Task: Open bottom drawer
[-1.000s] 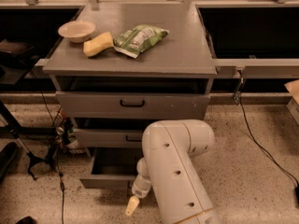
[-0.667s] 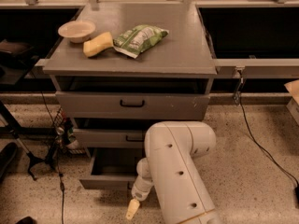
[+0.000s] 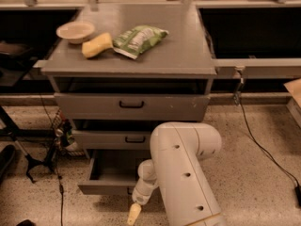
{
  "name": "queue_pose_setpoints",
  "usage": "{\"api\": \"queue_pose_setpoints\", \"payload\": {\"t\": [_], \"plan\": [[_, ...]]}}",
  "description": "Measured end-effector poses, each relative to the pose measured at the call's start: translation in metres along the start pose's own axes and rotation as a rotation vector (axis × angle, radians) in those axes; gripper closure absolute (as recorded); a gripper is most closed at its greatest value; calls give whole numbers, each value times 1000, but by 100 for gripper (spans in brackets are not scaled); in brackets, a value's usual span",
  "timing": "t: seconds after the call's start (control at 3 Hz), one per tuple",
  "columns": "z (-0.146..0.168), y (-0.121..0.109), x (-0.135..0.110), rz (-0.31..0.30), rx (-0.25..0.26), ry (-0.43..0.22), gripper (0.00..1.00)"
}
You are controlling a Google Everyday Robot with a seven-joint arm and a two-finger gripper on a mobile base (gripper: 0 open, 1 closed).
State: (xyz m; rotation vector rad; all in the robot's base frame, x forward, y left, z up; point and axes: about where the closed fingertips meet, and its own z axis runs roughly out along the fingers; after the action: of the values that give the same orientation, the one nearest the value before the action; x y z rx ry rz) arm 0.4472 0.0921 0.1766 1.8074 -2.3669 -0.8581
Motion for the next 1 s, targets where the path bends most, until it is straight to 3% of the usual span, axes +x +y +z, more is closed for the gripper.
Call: {"api": "queue_pose_setpoints", "payload": {"t": [0.33,0.67,1.0], "plan": [[0,0,0,0,0,0,0],[-4,27,0,-91,-89,-10,0],[-4,29,-1,-106,-104,-13,0]]}}
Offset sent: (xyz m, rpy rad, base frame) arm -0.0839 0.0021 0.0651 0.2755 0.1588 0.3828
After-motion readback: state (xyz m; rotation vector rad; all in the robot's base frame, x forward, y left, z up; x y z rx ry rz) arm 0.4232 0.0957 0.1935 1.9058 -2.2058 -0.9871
